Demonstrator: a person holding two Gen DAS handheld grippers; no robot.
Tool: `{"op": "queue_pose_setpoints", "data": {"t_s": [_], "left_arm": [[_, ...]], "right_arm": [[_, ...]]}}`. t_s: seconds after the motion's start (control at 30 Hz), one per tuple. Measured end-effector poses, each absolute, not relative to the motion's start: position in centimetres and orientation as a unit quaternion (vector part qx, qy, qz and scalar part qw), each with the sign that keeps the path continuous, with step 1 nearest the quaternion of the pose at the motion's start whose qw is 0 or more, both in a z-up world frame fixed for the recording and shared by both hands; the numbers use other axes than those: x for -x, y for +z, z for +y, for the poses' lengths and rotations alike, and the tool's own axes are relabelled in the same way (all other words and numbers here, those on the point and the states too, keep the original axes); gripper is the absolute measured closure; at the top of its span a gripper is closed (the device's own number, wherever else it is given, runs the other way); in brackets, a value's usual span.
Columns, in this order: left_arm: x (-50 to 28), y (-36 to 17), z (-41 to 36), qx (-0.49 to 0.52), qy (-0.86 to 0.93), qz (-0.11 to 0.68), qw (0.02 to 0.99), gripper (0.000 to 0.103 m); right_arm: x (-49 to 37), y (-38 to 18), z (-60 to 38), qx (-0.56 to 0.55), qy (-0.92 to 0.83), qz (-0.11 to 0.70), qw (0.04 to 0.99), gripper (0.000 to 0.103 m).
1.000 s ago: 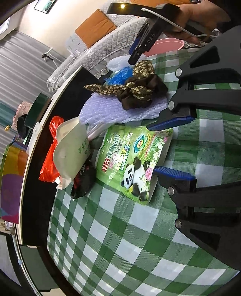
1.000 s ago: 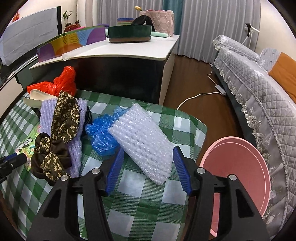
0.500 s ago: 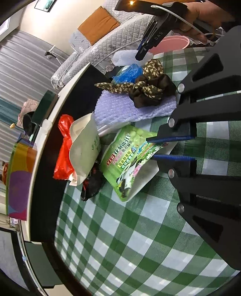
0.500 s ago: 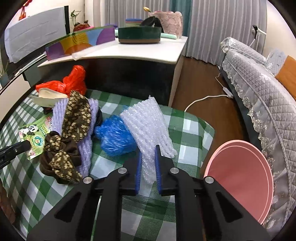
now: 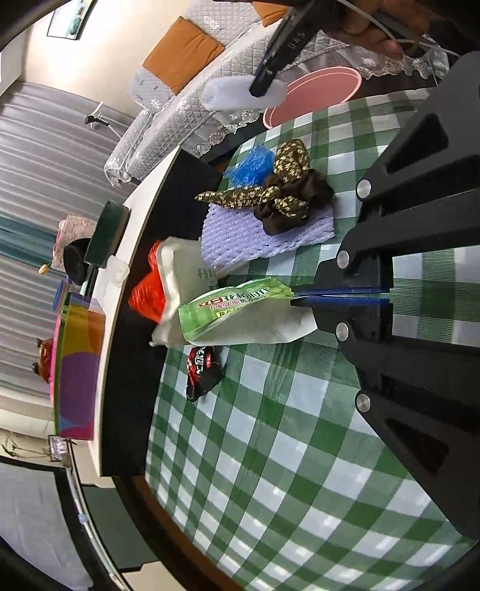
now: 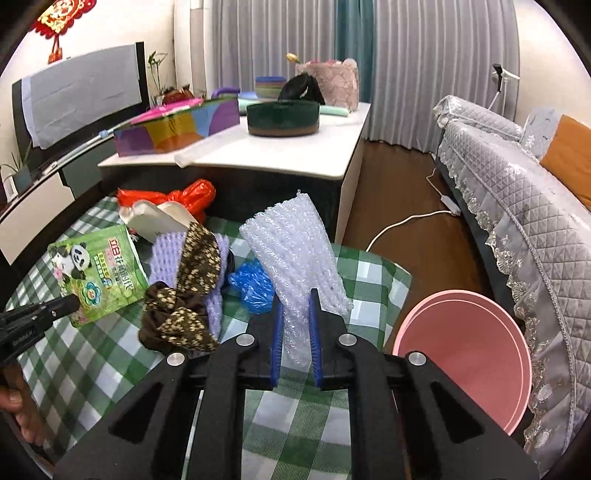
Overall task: Collect trash
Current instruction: 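Lift and carry the bubble wrap and panda packet over the pink bucket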
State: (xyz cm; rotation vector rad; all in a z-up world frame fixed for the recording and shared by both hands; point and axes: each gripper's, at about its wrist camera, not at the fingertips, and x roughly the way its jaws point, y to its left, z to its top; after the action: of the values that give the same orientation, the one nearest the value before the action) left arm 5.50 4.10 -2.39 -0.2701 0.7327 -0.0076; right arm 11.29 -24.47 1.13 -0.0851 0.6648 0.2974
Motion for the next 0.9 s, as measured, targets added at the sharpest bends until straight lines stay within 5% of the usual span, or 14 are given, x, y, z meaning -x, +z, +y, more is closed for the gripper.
{"op": "queue_pose_setpoints", "data": {"t_s": [0.9], "left_arm": [[-0.6,3.2,-0.4,0.038,-0.037,0.283,0.958,0.102]], "right_arm": [[-5.4,6.1,-29.5,0.001,0.114,0.255,0.960,0.090]]}}
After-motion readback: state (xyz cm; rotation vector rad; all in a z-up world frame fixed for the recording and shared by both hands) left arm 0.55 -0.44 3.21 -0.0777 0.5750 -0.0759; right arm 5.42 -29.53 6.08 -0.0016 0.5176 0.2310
